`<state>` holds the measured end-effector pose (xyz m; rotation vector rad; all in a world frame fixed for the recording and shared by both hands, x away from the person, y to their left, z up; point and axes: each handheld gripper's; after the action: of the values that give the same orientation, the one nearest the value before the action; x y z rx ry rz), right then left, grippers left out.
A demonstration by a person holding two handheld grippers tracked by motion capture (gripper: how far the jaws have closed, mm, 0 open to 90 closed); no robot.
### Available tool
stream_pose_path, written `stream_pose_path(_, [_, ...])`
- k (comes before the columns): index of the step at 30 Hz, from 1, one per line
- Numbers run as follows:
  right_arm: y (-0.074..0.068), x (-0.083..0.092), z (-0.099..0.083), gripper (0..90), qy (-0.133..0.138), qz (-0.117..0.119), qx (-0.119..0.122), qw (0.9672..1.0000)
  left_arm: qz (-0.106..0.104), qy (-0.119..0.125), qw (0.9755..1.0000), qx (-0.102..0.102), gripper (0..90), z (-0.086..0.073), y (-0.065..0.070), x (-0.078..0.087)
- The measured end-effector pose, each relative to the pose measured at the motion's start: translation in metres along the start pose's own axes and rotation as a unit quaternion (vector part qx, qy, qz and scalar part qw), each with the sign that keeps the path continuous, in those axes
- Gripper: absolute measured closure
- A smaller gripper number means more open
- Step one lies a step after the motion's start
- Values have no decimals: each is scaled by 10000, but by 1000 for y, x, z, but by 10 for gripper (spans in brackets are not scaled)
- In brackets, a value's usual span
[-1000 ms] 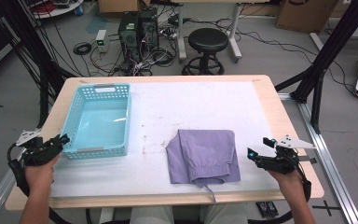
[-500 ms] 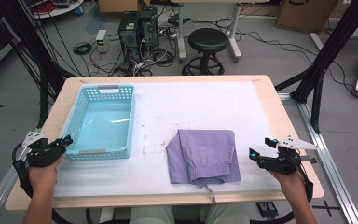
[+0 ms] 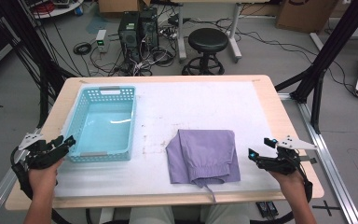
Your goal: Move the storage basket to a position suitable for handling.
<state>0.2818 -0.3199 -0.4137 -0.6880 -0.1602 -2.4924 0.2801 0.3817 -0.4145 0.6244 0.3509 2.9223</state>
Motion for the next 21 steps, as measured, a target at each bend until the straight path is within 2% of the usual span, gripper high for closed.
stream_pose_path(3, [0,0,0,189,-3,6,-6,10000,-18,345,9994,103,429,6,5,7])
stream_pose_path(5, [0,-1,0,189,-2,9,-11,10000,-103,495,9987,56,414,10,12,12])
stream_pose_path(10, [-2,-2,1,189,-5,35,20,10000,-486,767,9959,-33,395,16,36,19])
stream_pose_path(15, [-3,-2,2,190,0,47,-12,10000,-807,891,9927,-98,371,11,62,22])
stream_pose_path(21, [0,-2,3,189,35,56,-26,10000,-1022,780,9916,-164,282,3,84,17])
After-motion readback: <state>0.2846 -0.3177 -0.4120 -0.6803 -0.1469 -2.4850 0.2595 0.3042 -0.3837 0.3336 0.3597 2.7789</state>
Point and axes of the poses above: each handheld gripper's, and its own axes: x roughly backward along the jaws, z roughly out of its top, y roughly to its right, and after that the axes turned 2 degrees about x, right-handed
